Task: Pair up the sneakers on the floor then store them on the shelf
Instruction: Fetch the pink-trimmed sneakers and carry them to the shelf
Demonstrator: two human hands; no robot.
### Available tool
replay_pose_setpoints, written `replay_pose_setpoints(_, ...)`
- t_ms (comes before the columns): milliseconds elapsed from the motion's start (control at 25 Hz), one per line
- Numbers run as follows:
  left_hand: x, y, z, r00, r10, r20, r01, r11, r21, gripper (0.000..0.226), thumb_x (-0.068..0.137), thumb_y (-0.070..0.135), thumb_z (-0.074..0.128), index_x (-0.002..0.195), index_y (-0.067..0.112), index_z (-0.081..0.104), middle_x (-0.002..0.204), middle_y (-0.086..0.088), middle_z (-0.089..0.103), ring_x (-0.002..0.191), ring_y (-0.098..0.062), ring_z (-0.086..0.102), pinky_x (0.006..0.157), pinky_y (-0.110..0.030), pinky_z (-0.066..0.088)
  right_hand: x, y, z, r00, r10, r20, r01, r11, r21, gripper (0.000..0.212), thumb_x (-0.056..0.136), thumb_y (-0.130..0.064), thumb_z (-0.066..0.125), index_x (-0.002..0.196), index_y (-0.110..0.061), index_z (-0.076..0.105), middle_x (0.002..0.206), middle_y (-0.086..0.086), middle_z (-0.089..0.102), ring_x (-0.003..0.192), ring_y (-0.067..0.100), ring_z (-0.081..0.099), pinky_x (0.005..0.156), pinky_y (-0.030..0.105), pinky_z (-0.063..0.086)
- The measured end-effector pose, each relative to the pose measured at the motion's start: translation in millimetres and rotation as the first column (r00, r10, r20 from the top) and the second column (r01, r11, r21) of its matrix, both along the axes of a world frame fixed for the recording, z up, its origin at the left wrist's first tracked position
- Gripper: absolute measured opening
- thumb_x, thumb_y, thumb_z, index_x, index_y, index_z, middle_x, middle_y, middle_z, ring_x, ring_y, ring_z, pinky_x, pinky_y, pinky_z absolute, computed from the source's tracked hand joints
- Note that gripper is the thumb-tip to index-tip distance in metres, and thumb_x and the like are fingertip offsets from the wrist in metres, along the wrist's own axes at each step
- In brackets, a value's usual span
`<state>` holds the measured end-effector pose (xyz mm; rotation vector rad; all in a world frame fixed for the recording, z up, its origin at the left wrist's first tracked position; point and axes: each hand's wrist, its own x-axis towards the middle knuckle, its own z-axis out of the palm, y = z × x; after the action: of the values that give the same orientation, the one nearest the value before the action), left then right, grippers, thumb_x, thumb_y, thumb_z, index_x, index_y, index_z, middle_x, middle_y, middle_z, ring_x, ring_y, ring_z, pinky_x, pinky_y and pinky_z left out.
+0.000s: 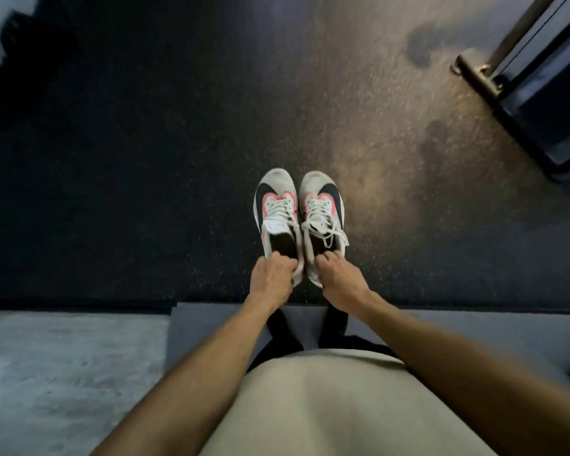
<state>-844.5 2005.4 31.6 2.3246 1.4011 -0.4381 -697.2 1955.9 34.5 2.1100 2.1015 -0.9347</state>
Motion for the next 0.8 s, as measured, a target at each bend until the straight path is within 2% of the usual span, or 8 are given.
replay_pose_setpoints(240,39,15,25,0.984,-0.168,0.054,0.161,0.98,0.118,0.011,0.086,0.014,0.056,0.089,0.021,0.065,0.097,0.0,0.066,0.1,-0.024,0.056,0.081,-0.034,0.039,26,-11,27,0.982,-0.181,0.05,0.174,0.979,0.109,0.02,0.084,-0.004,0.058,0.103,-0.008,0.053,0.111,0.008,0.054,0.11,0.027,0.048,0.07,0.036,0.043)
replay_pose_setpoints(400,70,22,35,0.924,-0.378,0.06,0.364,0.917,0.165,0.012,0.086,0.016,0.06,0.094,0.023,0.065,0.101,0.002,0.067,0.103,-0.022,0.056,0.085,-0.033,0.039,39,-29,45,0.92,-0.388,0.056,0.375,0.914,0.157,0.016,0.087,-0.003,0.057,0.102,-0.008,0.054,0.109,0.009,0.055,0.106,0.027,0.05,0.07,0.035,0.044)
replay_pose_setpoints(560,109,17,46,0.819,-0.57,0.066,0.545,0.808,0.223,0.016,0.088,0.016,0.061,0.101,0.024,0.066,0.105,0.0,0.066,0.106,-0.022,0.055,0.09,-0.033,0.04,55,-55,53,0.811,-0.58,0.075,0.561,0.808,0.179,0.013,0.087,-0.004,0.058,0.098,-0.009,0.052,0.106,0.008,0.054,0.102,0.026,0.051,0.065,0.032,0.037)
replay_pose_setpoints(680,137,-1,51,0.7,-0.711,0.062,0.683,0.692,0.232,0.019,0.091,0.016,0.057,0.106,0.024,0.065,0.109,0.0,0.065,0.11,-0.021,0.053,0.091,-0.033,0.038,60,-86,59,0.706,-0.705,0.063,0.69,0.705,0.164,0.013,0.086,-0.005,0.058,0.097,-0.01,0.052,0.106,0.008,0.054,0.104,0.026,0.05,0.067,0.034,0.042)
replay_pose_setpoints(800,162,-33,54,0.57,-0.819,0.061,0.791,0.567,0.229,0.02,0.092,0.018,0.055,0.107,0.025,0.066,0.11,-0.002,0.065,0.11,-0.021,0.054,0.091,-0.032,0.038,61,-128,68,0.564,-0.825,0.036,0.813,0.562,0.152,0.01,0.087,-0.006,0.056,0.097,-0.009,0.053,0.108,0.009,0.054,0.105,0.026,0.049,0.073,0.038,0.046)
